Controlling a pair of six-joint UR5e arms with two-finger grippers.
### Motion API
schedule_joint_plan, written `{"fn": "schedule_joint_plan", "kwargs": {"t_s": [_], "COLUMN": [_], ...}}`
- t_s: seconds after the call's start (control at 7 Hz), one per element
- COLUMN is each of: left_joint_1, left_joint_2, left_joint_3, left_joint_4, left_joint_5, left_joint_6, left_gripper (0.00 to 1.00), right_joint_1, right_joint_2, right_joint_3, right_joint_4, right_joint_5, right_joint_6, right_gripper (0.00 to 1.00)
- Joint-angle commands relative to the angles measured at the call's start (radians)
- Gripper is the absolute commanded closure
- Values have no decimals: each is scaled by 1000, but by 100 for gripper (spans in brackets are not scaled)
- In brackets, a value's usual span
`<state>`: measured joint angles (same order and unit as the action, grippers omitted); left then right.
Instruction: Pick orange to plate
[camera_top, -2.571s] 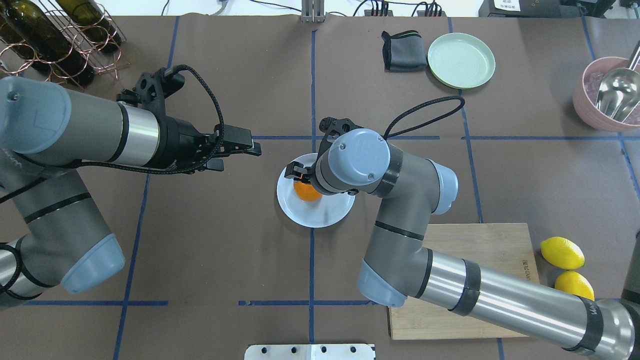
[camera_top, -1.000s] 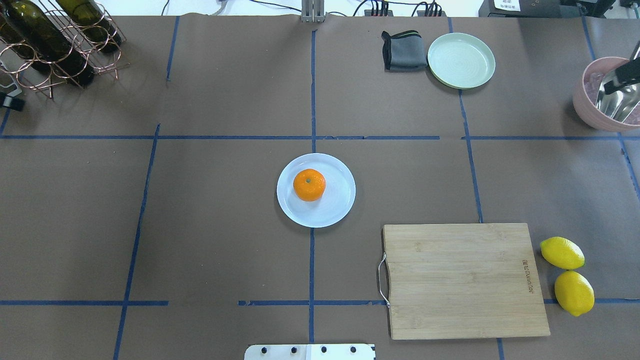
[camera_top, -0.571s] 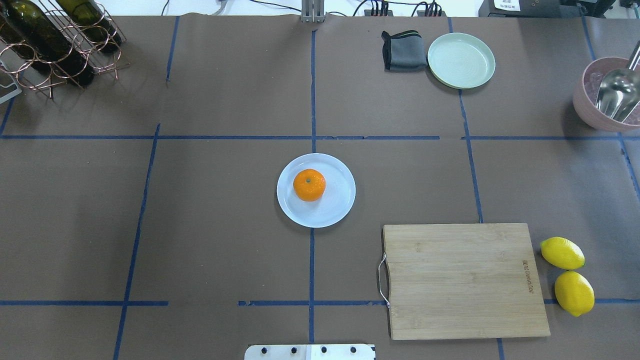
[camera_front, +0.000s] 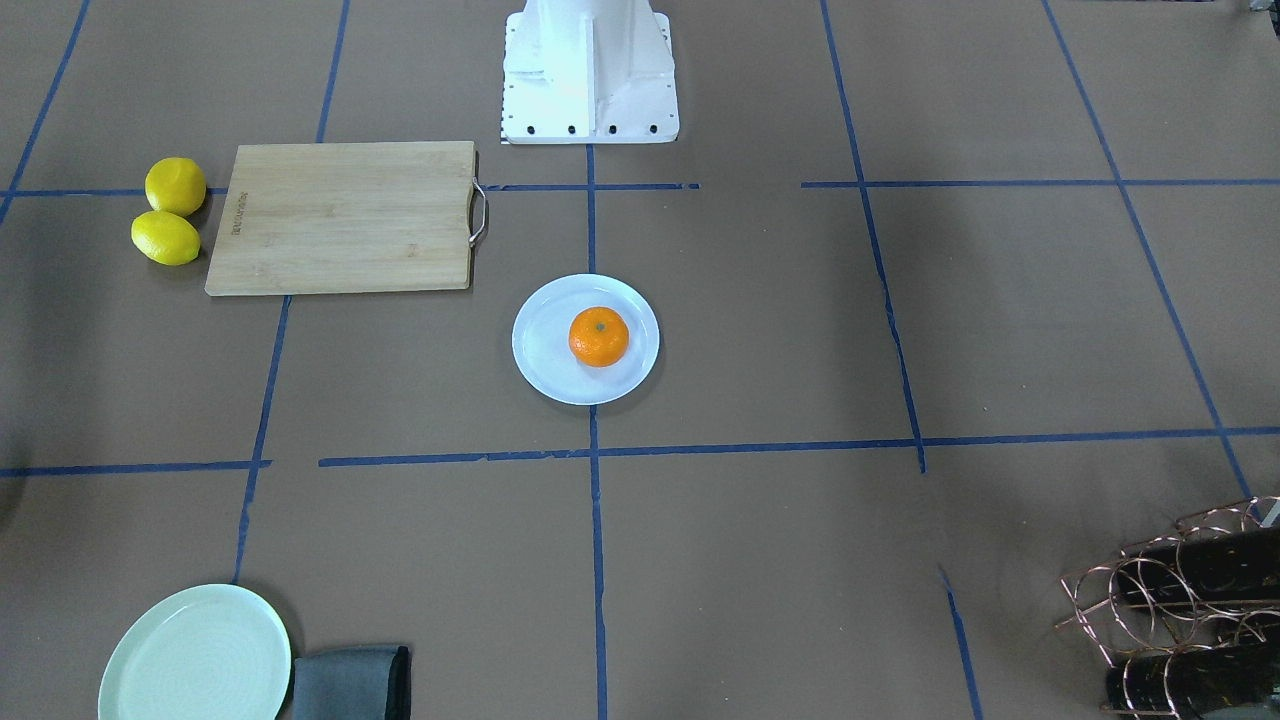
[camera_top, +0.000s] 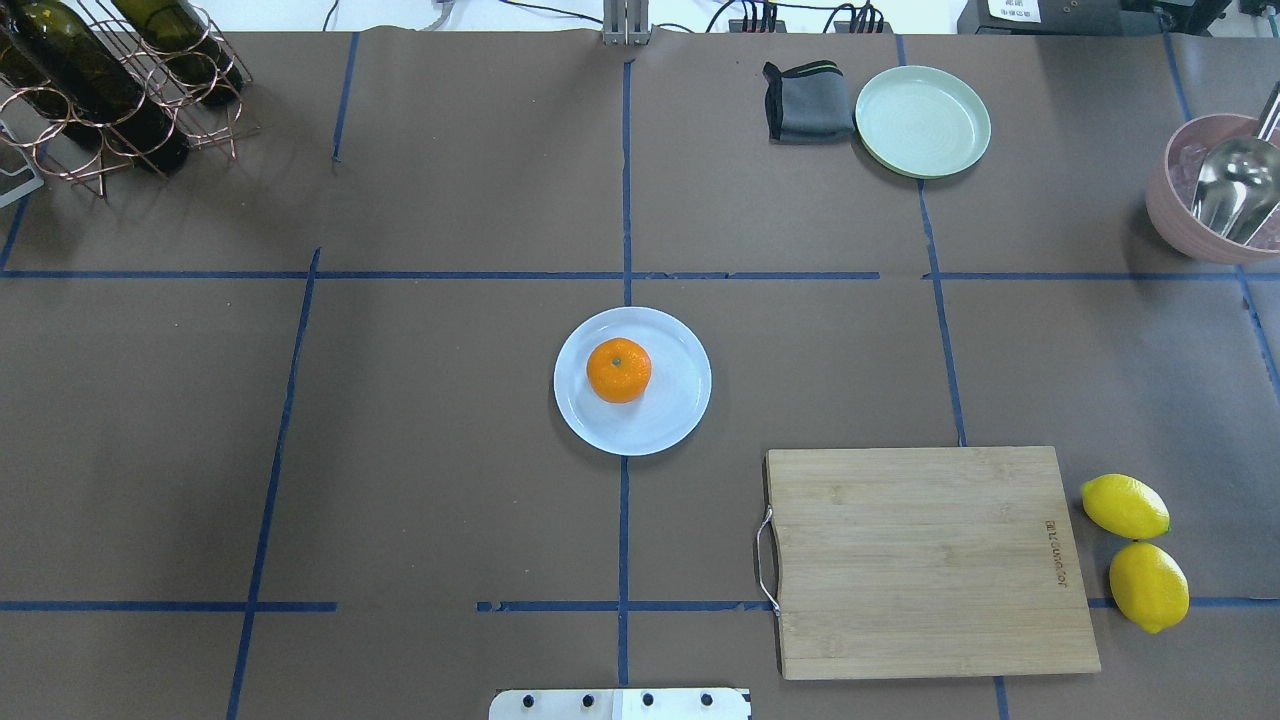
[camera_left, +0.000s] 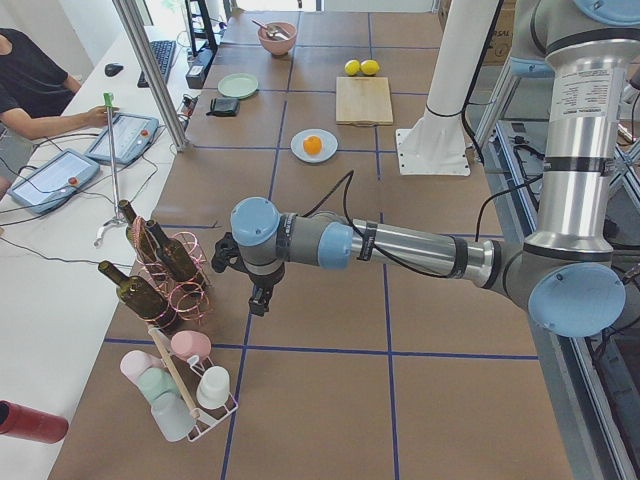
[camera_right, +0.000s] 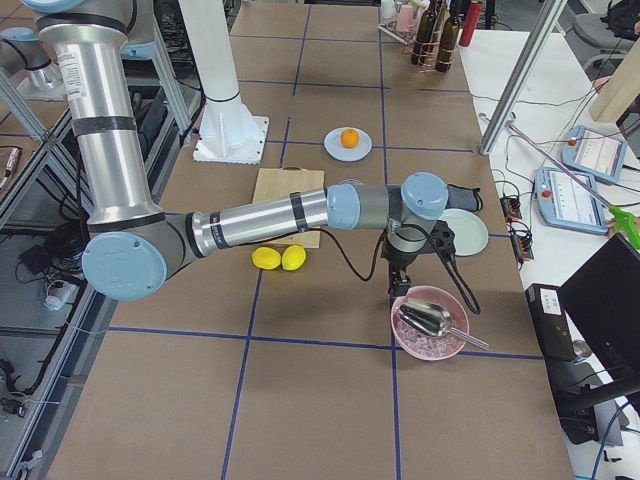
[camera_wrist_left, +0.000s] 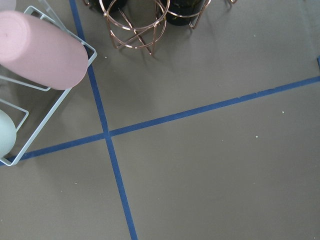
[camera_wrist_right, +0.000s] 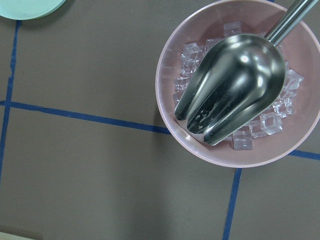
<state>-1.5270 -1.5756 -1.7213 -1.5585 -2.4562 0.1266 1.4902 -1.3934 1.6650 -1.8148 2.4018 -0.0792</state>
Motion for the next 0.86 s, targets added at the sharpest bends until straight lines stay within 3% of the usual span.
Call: {"fn": "schedule_joint_plan", "kwargs": {"t_s": [0.0, 0.29, 0.71], "left_joint_1": [1, -1, 8], "left_joint_2": [31, 48, 20], "left_joint_3": [-50, -118, -103], "left_joint_4": [-14, -14, -6], "left_joint_5": [-4, -3, 3], "left_joint_6": [1, 1, 1], "left_gripper": [0, 0, 0], "right_joint_1": [-14, -24, -25], "right_joint_2": [2, 16, 19], "right_joint_3": [-1, -5, -21], "right_joint_4": [3, 6, 8], "right_joint_5": [0, -1, 7], "right_joint_6": [6, 4, 7], "right_gripper": [0, 0, 0]}}
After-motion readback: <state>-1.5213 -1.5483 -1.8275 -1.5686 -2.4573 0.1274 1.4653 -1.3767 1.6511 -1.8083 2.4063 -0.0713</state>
